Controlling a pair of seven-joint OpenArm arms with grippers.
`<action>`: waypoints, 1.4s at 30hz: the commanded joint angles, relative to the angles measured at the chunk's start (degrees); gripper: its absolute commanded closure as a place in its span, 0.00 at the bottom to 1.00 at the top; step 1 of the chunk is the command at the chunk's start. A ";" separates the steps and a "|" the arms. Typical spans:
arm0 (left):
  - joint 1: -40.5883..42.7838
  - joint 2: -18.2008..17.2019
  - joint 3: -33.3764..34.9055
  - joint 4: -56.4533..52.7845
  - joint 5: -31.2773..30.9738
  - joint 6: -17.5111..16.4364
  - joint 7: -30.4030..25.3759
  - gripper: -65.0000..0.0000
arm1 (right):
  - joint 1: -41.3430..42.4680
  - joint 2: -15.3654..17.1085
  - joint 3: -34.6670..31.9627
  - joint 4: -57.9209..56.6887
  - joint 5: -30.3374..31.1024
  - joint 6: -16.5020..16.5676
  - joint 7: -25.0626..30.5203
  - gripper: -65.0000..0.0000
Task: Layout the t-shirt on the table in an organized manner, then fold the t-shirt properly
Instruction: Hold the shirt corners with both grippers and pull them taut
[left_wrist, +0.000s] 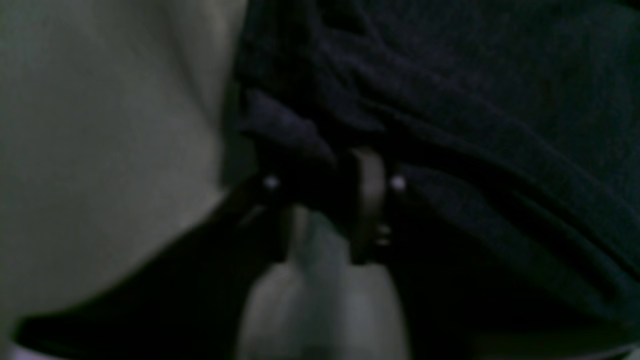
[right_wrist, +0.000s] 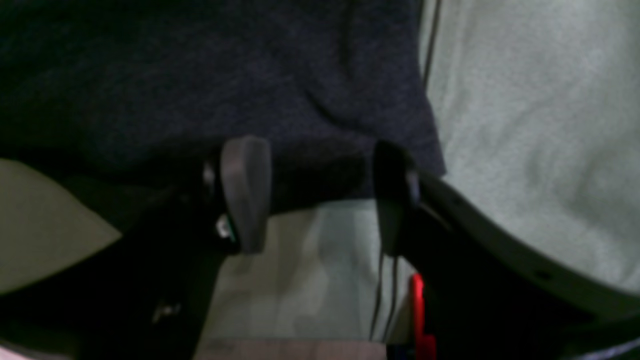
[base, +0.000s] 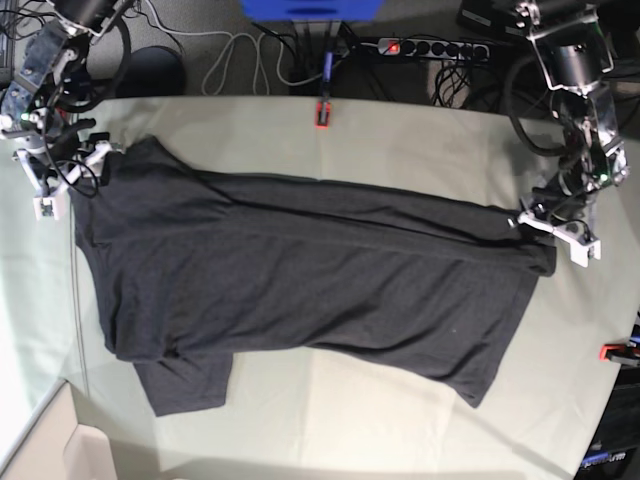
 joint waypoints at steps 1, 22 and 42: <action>-0.95 -0.88 -0.22 0.75 -0.53 -0.25 -0.74 0.94 | 0.63 0.73 0.15 0.86 0.84 -0.03 1.02 0.49; 11.36 2.38 -6.11 22.02 -1.14 -0.25 -0.03 1.00 | 0.54 0.99 4.72 -0.99 0.84 -0.03 1.02 0.48; 11.27 2.38 -6.81 18.86 -1.14 -0.25 -0.03 1.00 | 3.00 3.63 4.80 -9.25 0.93 -0.03 1.11 0.99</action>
